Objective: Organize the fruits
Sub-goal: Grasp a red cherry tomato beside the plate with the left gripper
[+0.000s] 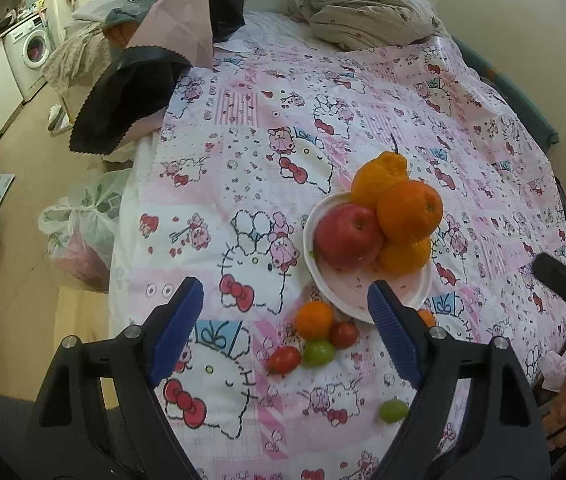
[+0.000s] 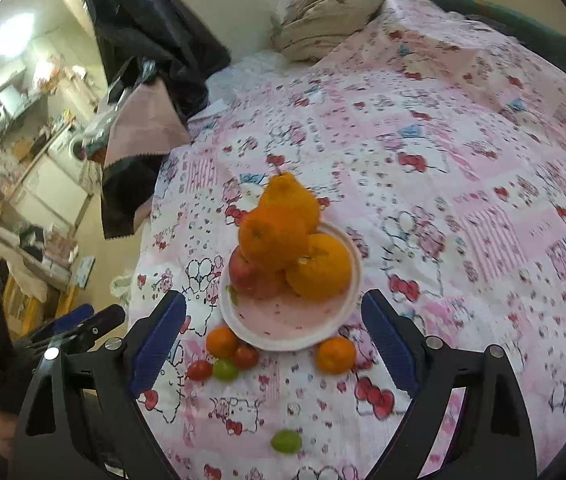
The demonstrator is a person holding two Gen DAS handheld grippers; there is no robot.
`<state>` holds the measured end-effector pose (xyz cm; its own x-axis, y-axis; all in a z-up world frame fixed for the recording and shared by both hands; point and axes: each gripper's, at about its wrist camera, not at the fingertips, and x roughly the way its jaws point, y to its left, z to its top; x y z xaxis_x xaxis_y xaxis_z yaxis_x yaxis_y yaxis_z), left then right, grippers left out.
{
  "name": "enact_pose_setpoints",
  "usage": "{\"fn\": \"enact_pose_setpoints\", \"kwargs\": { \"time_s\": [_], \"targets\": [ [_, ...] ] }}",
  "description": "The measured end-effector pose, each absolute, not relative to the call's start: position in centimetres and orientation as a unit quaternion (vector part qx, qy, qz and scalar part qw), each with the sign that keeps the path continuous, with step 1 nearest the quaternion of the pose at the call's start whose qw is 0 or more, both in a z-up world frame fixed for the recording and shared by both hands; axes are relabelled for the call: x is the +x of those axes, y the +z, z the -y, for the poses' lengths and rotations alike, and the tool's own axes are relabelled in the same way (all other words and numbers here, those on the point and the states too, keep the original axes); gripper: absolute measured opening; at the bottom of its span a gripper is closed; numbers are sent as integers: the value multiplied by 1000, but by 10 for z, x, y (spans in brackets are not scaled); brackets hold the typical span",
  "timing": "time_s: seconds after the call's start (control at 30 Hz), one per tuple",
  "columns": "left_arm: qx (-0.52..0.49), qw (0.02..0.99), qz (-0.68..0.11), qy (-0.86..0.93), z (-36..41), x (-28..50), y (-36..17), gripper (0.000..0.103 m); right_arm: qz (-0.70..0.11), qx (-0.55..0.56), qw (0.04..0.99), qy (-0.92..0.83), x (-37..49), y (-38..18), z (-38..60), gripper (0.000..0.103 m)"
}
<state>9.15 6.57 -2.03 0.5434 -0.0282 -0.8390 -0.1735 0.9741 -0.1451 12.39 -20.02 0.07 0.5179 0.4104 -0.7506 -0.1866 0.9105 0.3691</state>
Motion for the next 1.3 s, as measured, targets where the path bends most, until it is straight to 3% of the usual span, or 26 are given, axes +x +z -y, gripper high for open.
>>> {"fn": "enact_pose_setpoints", "kwargs": {
  "time_s": [0.6, 0.7, 0.77, 0.83, 1.3],
  "targets": [
    [-161, 814, -554, 68, -84, 89, -76, 81, -547, 226, 796, 128, 78, -79, 245, 92],
    [-166, 791, -585, 61, -79, 95, -99, 72, -544, 234, 794, 133, 85, -81, 242, 92],
    [-153, 776, -610, 44, -71, 100, -114, 51, -552, 223, 793, 130, 88, -87, 237, 92],
    [-116, 759, -640, 24, -57, 105, -130, 44, -559, 220, 789, 129, 91, -92, 235, 92],
    [44, 750, -660, -22, 0, 112, -163, 44, -579, 214, 776, 125, 100, -108, 232, 92]
  ]
}}
